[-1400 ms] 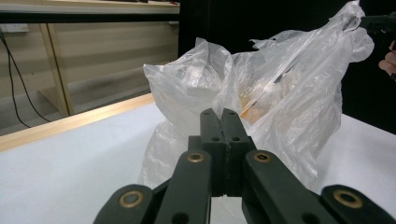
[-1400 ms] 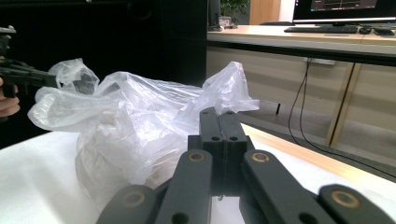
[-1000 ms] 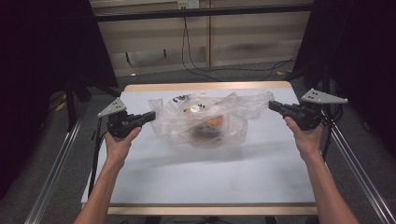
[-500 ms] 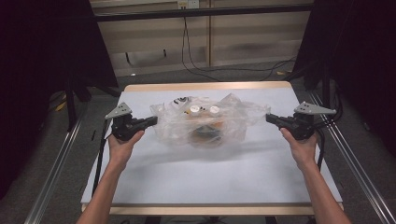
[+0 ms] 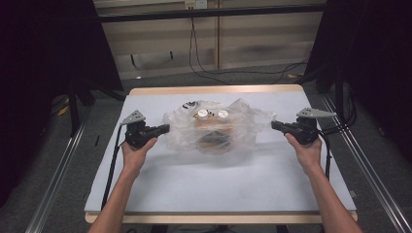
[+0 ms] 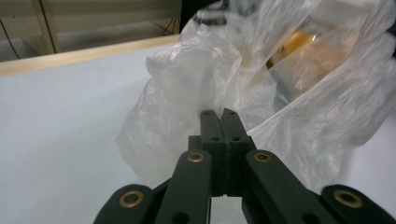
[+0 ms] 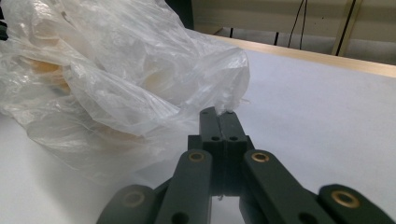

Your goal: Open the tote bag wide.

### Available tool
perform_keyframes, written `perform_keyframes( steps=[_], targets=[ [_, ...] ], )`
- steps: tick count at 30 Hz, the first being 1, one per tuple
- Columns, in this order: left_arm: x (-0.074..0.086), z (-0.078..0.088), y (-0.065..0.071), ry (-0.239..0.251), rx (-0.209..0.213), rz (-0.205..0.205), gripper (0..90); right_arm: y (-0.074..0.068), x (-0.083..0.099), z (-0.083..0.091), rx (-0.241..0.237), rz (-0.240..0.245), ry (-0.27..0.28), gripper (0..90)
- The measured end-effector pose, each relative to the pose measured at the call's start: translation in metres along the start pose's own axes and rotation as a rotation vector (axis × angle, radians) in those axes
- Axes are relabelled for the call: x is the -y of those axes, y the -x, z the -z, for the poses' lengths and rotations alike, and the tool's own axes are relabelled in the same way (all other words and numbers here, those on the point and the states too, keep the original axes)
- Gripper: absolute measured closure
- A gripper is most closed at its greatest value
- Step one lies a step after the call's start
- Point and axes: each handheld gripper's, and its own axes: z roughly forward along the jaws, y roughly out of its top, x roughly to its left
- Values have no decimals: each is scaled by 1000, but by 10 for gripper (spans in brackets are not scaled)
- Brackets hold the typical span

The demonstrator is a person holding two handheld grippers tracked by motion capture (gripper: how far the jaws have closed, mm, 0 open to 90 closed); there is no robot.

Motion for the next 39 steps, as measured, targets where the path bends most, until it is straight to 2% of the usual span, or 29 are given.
perform_keyframes(
  steps=[3,7,8,10,14,20,22,26,31,32,35,39],
  targets=[
    [8,-3,0,12,17,22,900,3,5,-3,-2,-20,-11,900],
    [10,-3,-2,-3,7,12,900,6,12,-7,6,-20,-49,900],
    [11,-3,-3,-12,12,8,900,7,13,-8,10,-19,-57,900],
    [15,-5,-4,-34,-3,1,900,9,17,-10,8,-23,-71,900],
    [24,-12,-10,-73,-6,21,900,13,23,-14,13,-27,-109,900],
    [31,-21,-9,-133,-11,6,900,14,31,-22,26,-8,-179,900],
    [34,-22,-10,-124,-3,13,900,16,34,-24,30,-10,-192,900],
    [39,-28,-9,-174,-4,2,900,18,36,-25,31,-12,-207,900],
    [43,-36,-7,-245,-26,-29,900,14,41,-34,42,23,-286,900],
    [42,-36,-7,-245,-31,-24,900,14,42,-36,46,25,-302,900],
    [43,-35,-9,-245,-11,-4,900,14,43,-36,48,23,-298,900],
    [43,-31,-12,-203,15,15,889,13,43,-34,46,19,-286,900]
  ],
)
